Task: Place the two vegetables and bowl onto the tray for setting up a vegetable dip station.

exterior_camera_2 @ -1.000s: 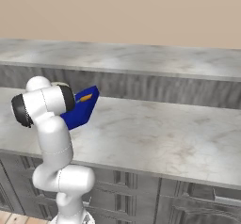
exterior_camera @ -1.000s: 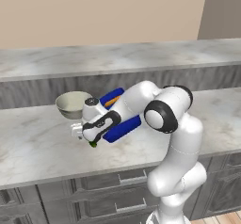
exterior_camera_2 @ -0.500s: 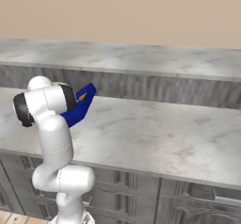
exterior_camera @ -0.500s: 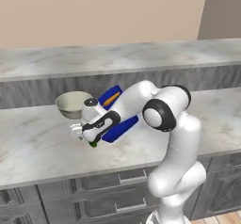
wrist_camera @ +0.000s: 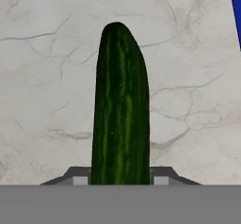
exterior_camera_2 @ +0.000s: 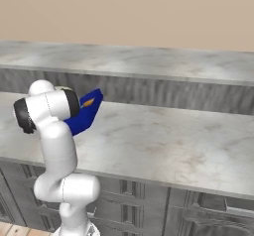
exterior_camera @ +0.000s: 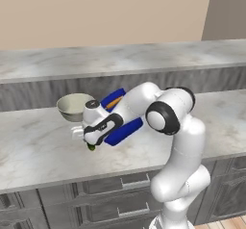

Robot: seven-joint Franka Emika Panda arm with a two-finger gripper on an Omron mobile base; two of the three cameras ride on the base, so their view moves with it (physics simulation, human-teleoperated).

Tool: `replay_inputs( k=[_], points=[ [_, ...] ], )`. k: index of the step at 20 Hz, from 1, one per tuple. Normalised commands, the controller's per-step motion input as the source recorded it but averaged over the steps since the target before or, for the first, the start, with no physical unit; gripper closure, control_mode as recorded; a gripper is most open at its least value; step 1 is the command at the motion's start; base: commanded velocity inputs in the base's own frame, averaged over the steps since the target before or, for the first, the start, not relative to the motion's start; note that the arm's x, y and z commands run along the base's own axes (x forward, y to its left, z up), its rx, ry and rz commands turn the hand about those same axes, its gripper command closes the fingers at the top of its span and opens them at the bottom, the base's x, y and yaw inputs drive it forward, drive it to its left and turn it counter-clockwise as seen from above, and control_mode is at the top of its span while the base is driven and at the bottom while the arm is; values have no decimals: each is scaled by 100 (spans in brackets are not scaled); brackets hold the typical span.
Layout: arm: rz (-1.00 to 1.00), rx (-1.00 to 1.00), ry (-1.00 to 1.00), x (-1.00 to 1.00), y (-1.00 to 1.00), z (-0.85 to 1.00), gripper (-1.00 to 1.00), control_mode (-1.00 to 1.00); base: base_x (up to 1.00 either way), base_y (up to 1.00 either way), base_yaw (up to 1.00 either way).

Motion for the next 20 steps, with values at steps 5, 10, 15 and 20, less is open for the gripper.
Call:
replay_inputs(
  k=[5, 10, 15, 20],
  points=[
    [0, 0, -3, 0, -25, 29, 100, -100, 0, 0, 0],
    [0, 0, 0, 0, -19, 31, 100, -100, 0, 0, 0],
    [0, 0, 0, 4, -23, 42, 100, -100, 0, 0, 0],
    [2, 0, 0, 4, -28, 45, 100, -100, 0, 0, 0]
  ],
)
